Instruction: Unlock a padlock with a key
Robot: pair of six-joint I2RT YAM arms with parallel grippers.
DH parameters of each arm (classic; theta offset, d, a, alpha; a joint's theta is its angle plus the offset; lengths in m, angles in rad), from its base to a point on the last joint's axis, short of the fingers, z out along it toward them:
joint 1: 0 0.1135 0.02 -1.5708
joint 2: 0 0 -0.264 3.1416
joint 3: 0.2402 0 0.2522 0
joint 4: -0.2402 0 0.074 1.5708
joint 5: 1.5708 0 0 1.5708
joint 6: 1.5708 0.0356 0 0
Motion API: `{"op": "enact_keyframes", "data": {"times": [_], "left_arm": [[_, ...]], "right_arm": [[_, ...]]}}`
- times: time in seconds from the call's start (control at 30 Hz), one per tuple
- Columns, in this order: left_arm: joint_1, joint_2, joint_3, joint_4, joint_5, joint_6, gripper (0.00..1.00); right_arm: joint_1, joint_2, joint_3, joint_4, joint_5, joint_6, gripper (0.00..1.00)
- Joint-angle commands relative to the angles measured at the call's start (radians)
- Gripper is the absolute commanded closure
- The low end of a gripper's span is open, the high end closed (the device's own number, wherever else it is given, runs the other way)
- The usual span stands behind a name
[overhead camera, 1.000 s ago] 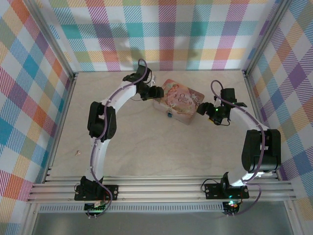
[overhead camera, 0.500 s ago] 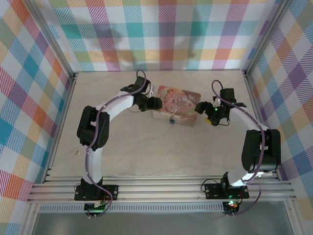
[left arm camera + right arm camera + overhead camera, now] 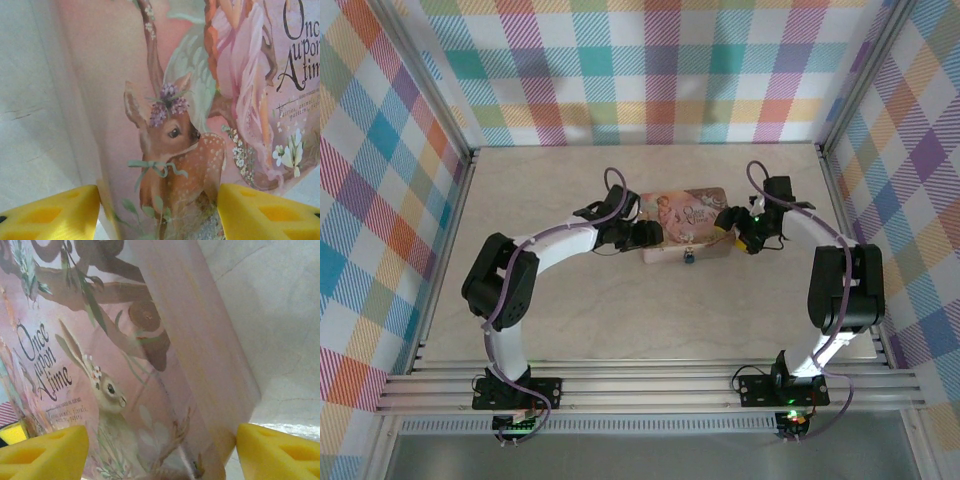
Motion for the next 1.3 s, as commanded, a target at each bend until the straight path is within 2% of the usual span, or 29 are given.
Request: {"op": "enact_keyframes", "data": {"times": [0.0,0.33,0.73,1.1,1.27], "left_arm": [[-0.039,0.087,0.029,-0.059,-0.007,-0.015,0.37],[-0.046,0.207,0.206,-0.076,0.015,0.001,0.37],[-0.091,0.232,0.166,0.013,0.026,-0.106,0.37],[-0.088,0.126,0.239,-0.199,-0.129,0.032,0.21],[-0.069,0.034,0.218,-0.263,-0.204,0.058,0.16]], "right_arm": [[0.029,0.029,0.045,-0.022,-0.038,-0.005,0.24],[0.032,-0.008,0.029,-0.096,0.024,-0.062,0.25],[0.031,-0.04,0.053,-0.164,0.104,-0.115,0.22],[0.031,-0.143,0.143,-0.282,0.165,-0.175,0.16],[0.034,-0.221,0.108,-0.256,0.15,-0.146,0.16]]}}
